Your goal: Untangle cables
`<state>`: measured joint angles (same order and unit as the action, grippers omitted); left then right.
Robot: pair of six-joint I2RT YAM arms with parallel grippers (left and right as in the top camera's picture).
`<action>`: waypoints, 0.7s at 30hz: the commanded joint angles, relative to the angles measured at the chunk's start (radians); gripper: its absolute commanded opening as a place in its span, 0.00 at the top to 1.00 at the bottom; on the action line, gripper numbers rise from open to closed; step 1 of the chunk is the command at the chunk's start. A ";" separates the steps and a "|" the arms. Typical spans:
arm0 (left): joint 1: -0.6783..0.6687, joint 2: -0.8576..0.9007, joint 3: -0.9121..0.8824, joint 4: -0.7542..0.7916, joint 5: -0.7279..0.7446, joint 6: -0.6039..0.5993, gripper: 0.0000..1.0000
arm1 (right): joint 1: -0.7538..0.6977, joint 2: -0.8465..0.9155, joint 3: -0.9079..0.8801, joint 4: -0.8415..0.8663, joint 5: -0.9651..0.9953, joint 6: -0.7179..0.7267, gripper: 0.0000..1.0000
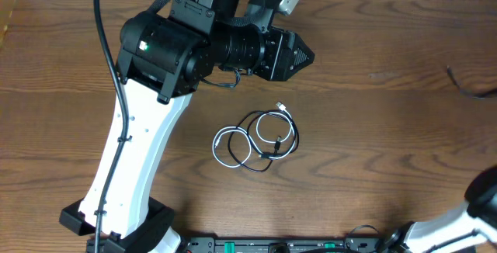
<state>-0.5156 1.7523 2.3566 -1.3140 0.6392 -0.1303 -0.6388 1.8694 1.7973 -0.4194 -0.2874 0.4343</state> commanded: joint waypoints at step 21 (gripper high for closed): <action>-0.001 0.004 0.005 0.021 -0.058 0.006 0.54 | 0.104 0.296 0.658 -0.425 0.084 -0.189 0.99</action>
<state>-0.5156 1.7523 2.3566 -1.2968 0.5953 -0.1303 -0.5346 2.1288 2.4748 -0.8375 -0.2390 0.2821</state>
